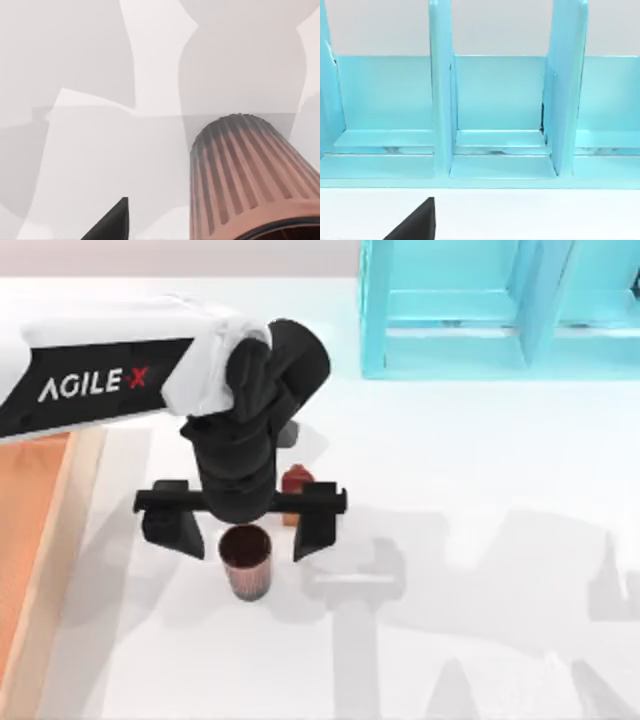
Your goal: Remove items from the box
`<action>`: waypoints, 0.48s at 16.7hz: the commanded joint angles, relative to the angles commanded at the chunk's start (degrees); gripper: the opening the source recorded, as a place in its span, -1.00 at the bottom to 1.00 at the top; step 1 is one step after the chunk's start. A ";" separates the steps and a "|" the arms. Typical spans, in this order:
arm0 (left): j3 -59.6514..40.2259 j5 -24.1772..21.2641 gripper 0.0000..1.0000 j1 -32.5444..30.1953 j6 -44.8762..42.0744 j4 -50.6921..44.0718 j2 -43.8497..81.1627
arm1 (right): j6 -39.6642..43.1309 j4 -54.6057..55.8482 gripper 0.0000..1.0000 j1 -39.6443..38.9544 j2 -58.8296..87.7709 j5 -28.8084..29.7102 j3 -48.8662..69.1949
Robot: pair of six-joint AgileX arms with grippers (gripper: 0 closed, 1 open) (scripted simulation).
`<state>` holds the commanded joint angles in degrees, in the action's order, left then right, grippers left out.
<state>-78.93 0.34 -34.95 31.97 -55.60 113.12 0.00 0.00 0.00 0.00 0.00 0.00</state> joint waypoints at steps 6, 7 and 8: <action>-0.17 0.00 1.00 0.06 0.02 -0.19 -0.07 | 0.00 0.00 1.00 0.00 0.00 0.00 0.00; -0.89 -0.01 1.00 0.12 0.09 -0.94 -0.24 | 0.00 0.00 1.00 0.00 0.00 0.00 0.00; -2.16 -0.02 1.00 0.13 0.18 -2.30 -0.44 | 0.00 0.00 1.00 0.00 0.00 0.00 0.00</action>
<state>-81.10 0.33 -34.82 32.15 -57.90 112.68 0.00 0.00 0.00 0.00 0.00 0.00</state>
